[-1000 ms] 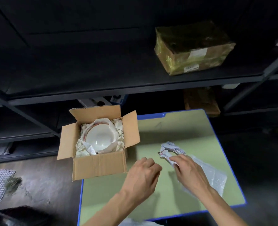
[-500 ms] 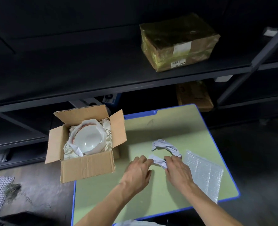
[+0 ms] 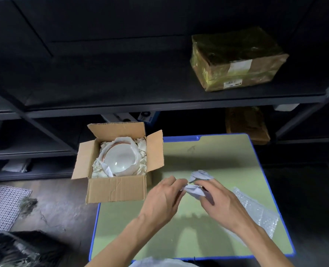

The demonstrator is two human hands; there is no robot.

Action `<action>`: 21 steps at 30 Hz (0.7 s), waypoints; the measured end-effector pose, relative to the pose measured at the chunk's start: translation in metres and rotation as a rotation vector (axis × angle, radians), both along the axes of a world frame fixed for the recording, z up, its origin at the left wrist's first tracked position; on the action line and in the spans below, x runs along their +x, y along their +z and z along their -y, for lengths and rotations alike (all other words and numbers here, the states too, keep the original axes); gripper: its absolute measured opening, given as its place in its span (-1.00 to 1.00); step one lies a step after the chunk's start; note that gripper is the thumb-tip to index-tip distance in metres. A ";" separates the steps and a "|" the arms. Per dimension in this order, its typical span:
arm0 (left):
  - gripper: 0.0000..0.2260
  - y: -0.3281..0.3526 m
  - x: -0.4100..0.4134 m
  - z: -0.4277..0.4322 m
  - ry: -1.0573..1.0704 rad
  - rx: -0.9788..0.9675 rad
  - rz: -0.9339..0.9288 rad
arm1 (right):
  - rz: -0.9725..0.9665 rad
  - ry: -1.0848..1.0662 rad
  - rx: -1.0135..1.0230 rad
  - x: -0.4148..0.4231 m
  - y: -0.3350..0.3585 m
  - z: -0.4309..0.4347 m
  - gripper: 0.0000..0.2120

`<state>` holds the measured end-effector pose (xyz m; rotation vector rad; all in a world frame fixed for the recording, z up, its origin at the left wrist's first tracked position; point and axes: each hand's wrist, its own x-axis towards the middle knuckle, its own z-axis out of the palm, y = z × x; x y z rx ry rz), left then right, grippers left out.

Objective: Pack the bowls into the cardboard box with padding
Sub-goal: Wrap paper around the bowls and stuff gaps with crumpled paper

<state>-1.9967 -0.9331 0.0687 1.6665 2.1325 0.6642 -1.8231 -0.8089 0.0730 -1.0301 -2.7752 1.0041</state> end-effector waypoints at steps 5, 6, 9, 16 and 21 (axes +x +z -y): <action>-0.79 0.042 -0.023 0.021 0.088 0.169 0.070 | -0.146 0.067 -0.044 -0.029 0.036 0.006 -0.63; -0.79 0.047 -0.030 0.024 0.109 0.185 0.077 | -0.169 0.086 -0.043 -0.038 0.042 0.008 -0.64; -0.79 0.050 -0.055 0.032 0.196 0.196 0.065 | -0.189 0.115 -0.021 -0.066 0.055 0.018 -0.66; -0.81 0.048 -0.117 0.033 0.231 0.238 0.075 | -0.189 0.026 0.058 -0.123 0.067 0.047 -0.72; -0.77 0.037 -0.151 0.021 0.169 0.254 0.070 | -0.143 -0.097 0.081 -0.158 0.067 0.067 -0.80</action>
